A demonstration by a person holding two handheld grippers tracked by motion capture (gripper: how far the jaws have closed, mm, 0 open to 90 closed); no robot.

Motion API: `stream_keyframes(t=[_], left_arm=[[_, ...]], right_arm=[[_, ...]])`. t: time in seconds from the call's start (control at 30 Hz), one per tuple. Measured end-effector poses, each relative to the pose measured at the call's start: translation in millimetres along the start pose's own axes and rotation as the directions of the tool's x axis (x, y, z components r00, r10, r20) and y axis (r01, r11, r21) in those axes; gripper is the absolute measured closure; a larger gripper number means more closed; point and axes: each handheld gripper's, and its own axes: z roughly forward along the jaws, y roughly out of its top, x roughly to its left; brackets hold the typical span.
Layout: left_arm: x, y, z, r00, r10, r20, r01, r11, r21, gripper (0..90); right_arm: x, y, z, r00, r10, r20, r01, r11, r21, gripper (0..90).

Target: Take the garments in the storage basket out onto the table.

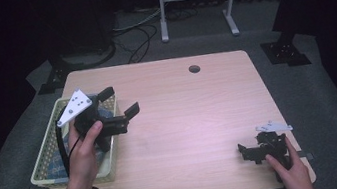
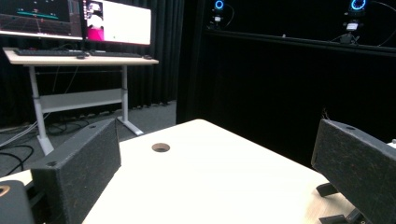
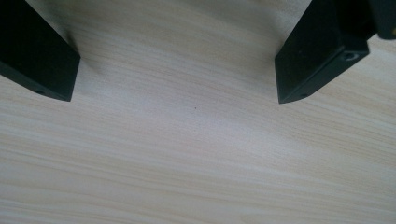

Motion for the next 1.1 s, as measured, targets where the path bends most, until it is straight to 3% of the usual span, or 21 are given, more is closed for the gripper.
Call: stream_keyframes(t=[0.4,1.1], left_arm=[[18.1,3.8,-17.9,0.9988,-0.015,-0.048,0.014,0.9998,-0.017,0.8],[40.9,10.6,-44.2,0.9960,0.000,-0.089,-0.001,0.9999,-0.016,0.8]], right_arm=[[0.0,0.0,0.0,1.0000,0.000,0.000,0.000,1.000,0.000,0.0],[-0.1,0.0,0.0,1.0000,-0.001,0.000,0.001,1.000,0.000,0.0]])
